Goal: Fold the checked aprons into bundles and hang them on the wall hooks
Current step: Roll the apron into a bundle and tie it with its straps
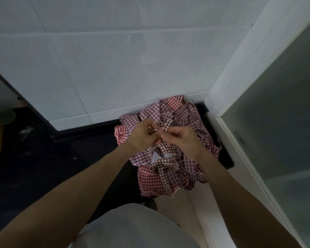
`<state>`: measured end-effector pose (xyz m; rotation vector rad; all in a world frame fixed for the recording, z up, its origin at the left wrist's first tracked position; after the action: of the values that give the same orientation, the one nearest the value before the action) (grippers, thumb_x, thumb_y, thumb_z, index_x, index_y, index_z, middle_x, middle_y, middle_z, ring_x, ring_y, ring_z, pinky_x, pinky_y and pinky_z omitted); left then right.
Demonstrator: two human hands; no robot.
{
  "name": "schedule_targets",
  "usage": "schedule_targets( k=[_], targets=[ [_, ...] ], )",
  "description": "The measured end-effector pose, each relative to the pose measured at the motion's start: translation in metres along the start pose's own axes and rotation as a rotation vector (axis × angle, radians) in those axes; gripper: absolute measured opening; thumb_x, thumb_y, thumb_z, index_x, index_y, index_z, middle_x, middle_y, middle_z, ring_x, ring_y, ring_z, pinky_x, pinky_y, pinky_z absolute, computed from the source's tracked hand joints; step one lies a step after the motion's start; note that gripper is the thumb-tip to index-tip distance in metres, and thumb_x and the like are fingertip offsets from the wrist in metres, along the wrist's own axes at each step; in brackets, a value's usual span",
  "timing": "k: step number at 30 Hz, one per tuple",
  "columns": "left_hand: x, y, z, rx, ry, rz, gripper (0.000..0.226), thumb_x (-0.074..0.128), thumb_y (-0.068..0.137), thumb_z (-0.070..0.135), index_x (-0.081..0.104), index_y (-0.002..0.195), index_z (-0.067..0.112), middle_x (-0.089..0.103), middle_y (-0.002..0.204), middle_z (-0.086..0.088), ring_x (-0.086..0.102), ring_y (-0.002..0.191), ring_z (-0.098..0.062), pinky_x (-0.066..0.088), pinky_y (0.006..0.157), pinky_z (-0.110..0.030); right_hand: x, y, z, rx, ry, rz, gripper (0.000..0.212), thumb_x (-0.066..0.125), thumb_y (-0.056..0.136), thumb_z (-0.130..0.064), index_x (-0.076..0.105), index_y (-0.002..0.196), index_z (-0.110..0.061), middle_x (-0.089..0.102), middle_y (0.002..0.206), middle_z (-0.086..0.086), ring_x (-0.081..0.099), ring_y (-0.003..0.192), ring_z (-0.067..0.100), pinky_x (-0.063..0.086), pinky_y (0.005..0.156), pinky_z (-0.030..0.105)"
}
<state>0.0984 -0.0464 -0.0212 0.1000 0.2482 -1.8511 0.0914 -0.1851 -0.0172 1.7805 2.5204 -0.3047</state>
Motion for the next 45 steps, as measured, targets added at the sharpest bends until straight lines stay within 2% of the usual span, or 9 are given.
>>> schedule_targets(
  k=[5,10,17,25,31,35,39,43,45],
  targets=[
    [0.001,-0.004,0.012,0.113,-0.054,0.069,0.021,0.065,0.094,0.007,0.053,0.089,-0.01,0.07,0.072,-0.017,0.067,0.059,-0.013,0.048,0.052,-0.015,-0.004,0.006,0.003,0.094,0.156,0.234,0.026,0.063,0.098,-0.015,0.072,0.089,0.008,0.066,0.072,0.024,0.062,0.065,0.031,0.051,0.059,0.03],
    [0.0,-0.004,0.017,0.186,0.035,-0.061,0.02,0.066,0.093,0.006,0.053,0.086,-0.007,0.07,0.076,0.002,0.067,0.072,-0.018,0.057,0.067,-0.029,-0.01,0.01,0.007,0.145,0.095,0.384,0.028,0.065,0.097,-0.017,0.071,0.085,0.007,0.066,0.065,0.015,0.058,0.052,0.018,0.046,0.05,0.027],
    [-0.01,-0.01,0.026,0.378,0.303,0.1,0.015,0.068,0.092,0.008,0.056,0.082,0.006,0.061,0.069,0.003,0.06,0.059,-0.01,0.053,0.056,-0.028,-0.011,0.012,-0.002,0.108,-0.057,0.368,0.031,0.066,0.096,-0.025,0.069,0.085,0.003,0.073,0.076,0.018,0.071,0.063,0.031,0.057,0.069,0.063],
    [-0.014,-0.016,0.037,0.45,0.297,0.222,0.014,0.071,0.088,0.002,0.062,0.078,-0.002,0.074,0.088,-0.005,0.065,0.09,0.013,0.054,0.071,-0.012,-0.014,0.007,-0.019,0.095,-0.051,0.452,0.031,0.065,0.097,-0.022,0.065,0.085,0.007,0.07,0.078,0.019,0.065,0.052,0.018,0.056,0.068,0.057],
    [-0.004,-0.006,0.026,0.168,-0.01,0.096,0.011,0.058,0.095,-0.003,0.052,0.103,0.0,0.066,0.079,-0.018,0.062,0.065,-0.034,0.056,0.063,-0.04,-0.014,0.003,-0.021,0.101,-0.091,0.467,0.031,0.065,0.097,-0.02,0.065,0.079,0.005,0.062,0.065,0.01,0.057,0.047,0.015,0.051,0.056,0.037],
    [0.006,-0.004,0.029,0.147,0.076,0.074,0.016,0.037,0.1,-0.006,0.049,0.107,0.003,0.064,0.095,-0.02,0.061,0.083,-0.036,0.055,0.074,-0.044,-0.009,0.006,-0.022,0.084,-0.114,0.457,0.028,0.065,0.096,-0.021,0.069,0.08,0.001,0.069,0.071,0.014,0.062,0.053,0.019,0.056,0.061,0.044],
    [0.008,-0.01,0.032,0.243,0.216,0.004,0.015,0.031,0.101,0.005,0.041,0.109,0.012,0.062,0.086,-0.012,0.061,0.072,-0.027,0.055,0.064,-0.048,-0.008,0.008,-0.026,0.074,-0.095,0.453,0.026,0.065,0.097,-0.022,0.072,0.082,-0.001,0.071,0.076,0.017,0.063,0.056,0.02,0.059,0.066,0.046],
    [0.006,-0.012,0.025,0.136,0.157,-0.055,0.018,0.044,0.104,0.031,0.042,0.114,0.016,0.069,0.096,-0.01,0.069,0.089,-0.026,0.058,0.079,-0.05,-0.007,0.009,-0.026,0.073,-0.094,0.448,0.022,0.066,0.096,-0.021,0.075,0.085,-0.004,0.074,0.078,0.011,0.072,0.069,0.024,0.061,0.073,0.048],
    [0.004,-0.011,0.027,0.153,0.22,-0.056,0.024,0.054,0.1,0.033,0.042,0.114,0.018,0.068,0.09,-0.014,0.069,0.082,-0.031,0.057,0.071,-0.053,-0.006,0.01,-0.025,0.085,-0.085,0.44,0.02,0.067,0.095,-0.021,0.076,0.086,-0.006,0.075,0.08,0.008,0.073,0.078,0.026,0.061,0.077,0.05]
  ],
)
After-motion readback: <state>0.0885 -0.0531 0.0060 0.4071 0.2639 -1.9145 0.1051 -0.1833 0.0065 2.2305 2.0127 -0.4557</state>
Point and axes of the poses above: each hand's wrist, its own y-axis towards the middle knuckle, its own x-axis out of the palm, z = x × y, the point moved 8 cm from there along y, towards the middle knuckle
